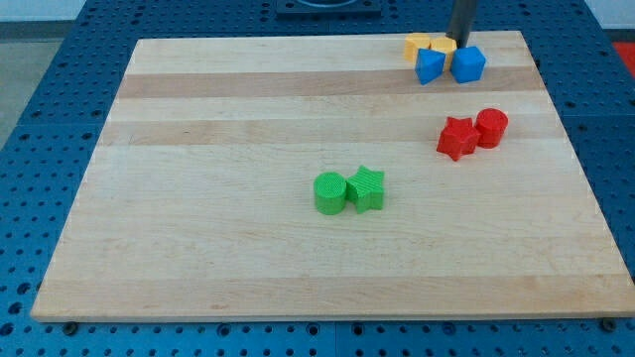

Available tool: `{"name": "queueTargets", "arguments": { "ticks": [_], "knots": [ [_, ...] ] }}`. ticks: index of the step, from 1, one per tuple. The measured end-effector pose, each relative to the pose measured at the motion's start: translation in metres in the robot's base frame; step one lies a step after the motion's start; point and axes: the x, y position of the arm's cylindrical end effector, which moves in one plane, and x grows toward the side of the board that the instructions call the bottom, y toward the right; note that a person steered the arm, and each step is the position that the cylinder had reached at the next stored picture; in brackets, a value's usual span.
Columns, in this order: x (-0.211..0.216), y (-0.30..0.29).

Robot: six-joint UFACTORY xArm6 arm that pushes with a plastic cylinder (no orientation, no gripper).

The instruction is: Push the yellow heart left side of the board

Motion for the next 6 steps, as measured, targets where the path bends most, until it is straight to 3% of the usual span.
{"name": "queueTargets", "arguments": {
  "ticks": [4,6],
  "knots": [
    [0.012,-0.037],
    [0.006,-0.097]
  ]
}}
